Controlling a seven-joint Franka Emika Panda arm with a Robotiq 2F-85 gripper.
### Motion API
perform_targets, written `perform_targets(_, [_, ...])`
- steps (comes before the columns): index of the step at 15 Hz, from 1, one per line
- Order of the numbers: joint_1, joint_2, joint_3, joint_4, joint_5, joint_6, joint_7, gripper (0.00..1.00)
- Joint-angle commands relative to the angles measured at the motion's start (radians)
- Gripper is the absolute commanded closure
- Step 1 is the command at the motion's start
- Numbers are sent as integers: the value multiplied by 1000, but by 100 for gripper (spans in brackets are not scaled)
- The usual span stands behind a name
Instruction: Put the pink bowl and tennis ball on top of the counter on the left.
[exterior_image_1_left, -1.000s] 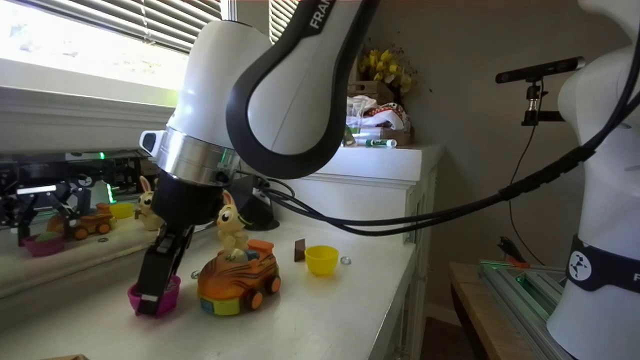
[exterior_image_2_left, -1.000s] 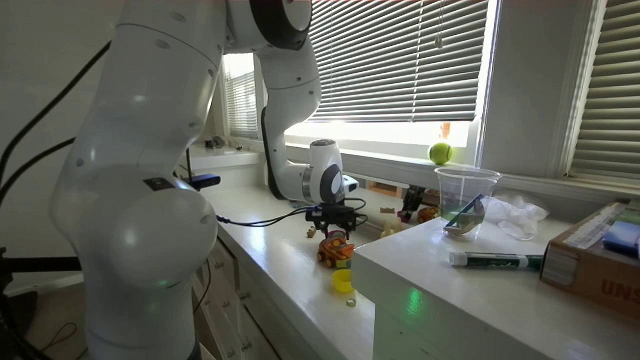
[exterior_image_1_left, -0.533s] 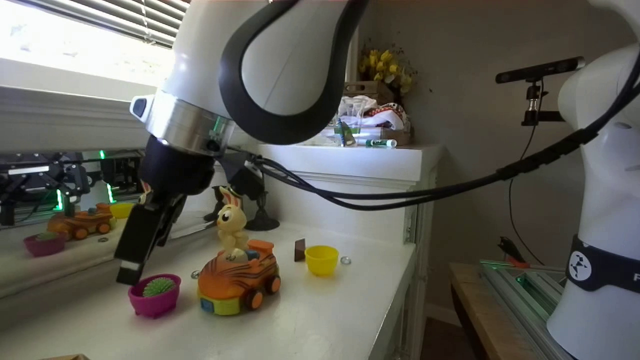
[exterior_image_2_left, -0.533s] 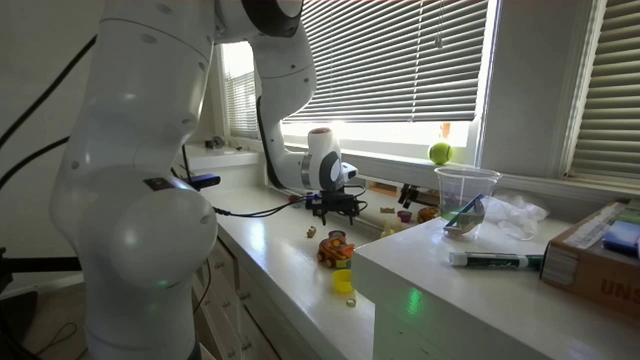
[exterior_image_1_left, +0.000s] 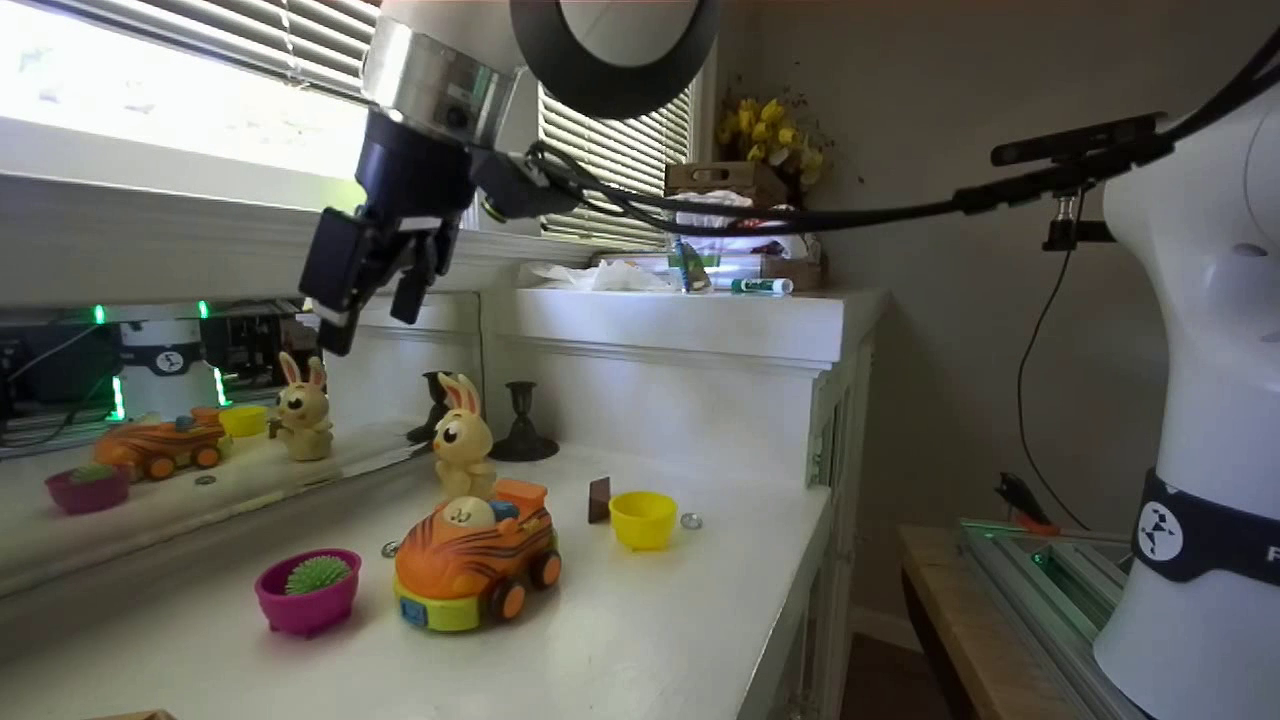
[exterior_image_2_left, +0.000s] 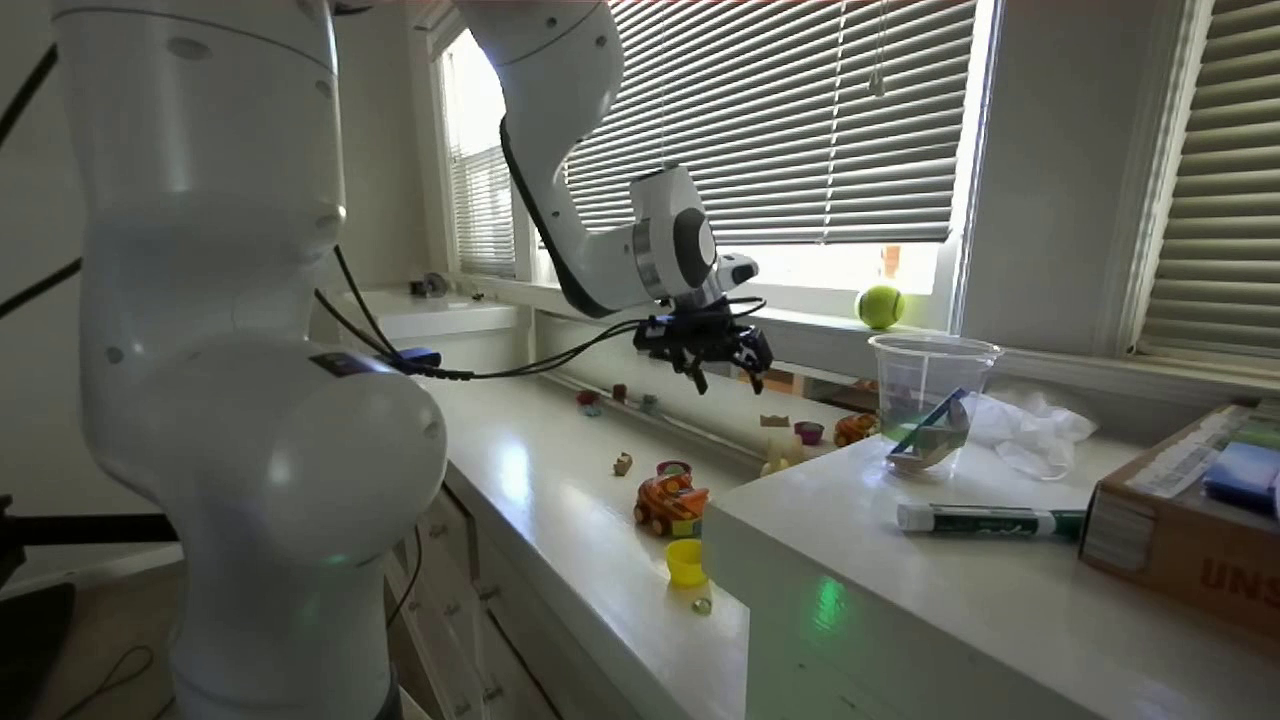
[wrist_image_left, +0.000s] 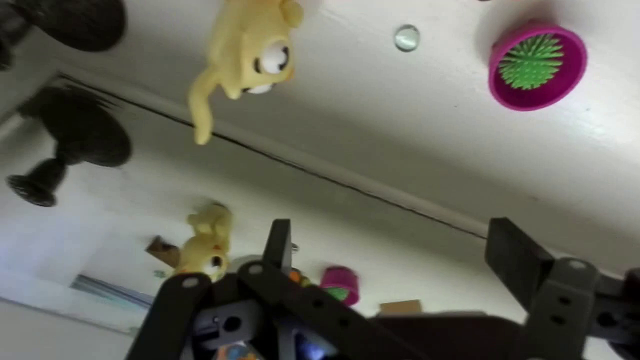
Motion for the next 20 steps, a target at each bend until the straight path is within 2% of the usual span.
perform_targets(1, [4, -122, 1, -9, -85, -191, 210, 0])
perform_targets(2, [-61, -141, 69, -4, -61, -230, 229, 0])
perform_targets(6, [-122, -186, 119, 46, 36, -326, 258, 0])
perform_targets(11, [-184, -183, 115, 149, 146, -343, 217, 0])
perform_targets(17, [-247, -159, 103, 234, 155, -319, 225, 0])
perform_targets(20, [-261, -131, 84, 260, 183, -260, 166, 0])
